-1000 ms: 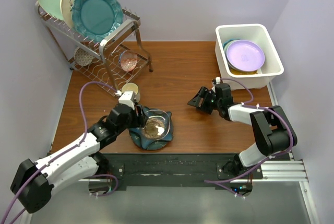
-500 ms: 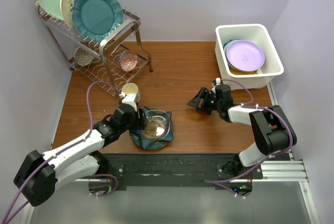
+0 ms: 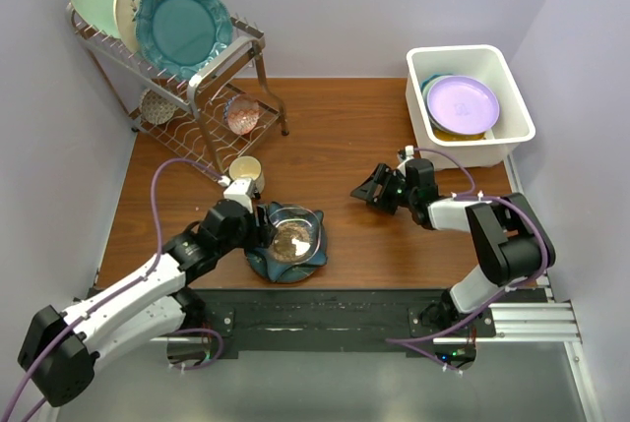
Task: Place the plates into the plastic bin on the countertop
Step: Pick up the plate from the corner of the board.
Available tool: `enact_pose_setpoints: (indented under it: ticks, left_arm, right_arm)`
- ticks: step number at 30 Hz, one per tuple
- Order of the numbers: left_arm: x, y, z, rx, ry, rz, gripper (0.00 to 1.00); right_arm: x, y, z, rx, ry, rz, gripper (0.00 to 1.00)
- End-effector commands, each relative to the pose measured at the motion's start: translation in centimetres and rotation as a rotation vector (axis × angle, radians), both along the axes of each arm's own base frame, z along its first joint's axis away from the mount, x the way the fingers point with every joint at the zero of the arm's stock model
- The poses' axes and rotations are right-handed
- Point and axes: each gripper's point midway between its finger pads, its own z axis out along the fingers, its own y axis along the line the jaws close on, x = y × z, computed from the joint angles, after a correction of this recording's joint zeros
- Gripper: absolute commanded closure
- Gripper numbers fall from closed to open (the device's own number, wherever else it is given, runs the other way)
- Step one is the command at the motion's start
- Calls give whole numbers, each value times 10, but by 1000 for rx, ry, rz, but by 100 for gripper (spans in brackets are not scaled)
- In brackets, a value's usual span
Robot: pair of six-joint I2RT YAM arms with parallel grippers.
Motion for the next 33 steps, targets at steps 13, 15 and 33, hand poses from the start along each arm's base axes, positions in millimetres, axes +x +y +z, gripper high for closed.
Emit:
enact_pose_setpoints:
  ticks: [13,15,33]
  left_arm:
    - [-10,-11,-50,29,136,-43,55]
    - [-8,-14,-53,26,140,-45,75]
    - [17,-7,26,-32,-36,52,100]
  right_arm:
    - [-16,-1,-28,-11,71,9,30]
    - [-15,-1,-27,-9,66,12,30]
    - [-52,21,-4,-22,16,152,30]
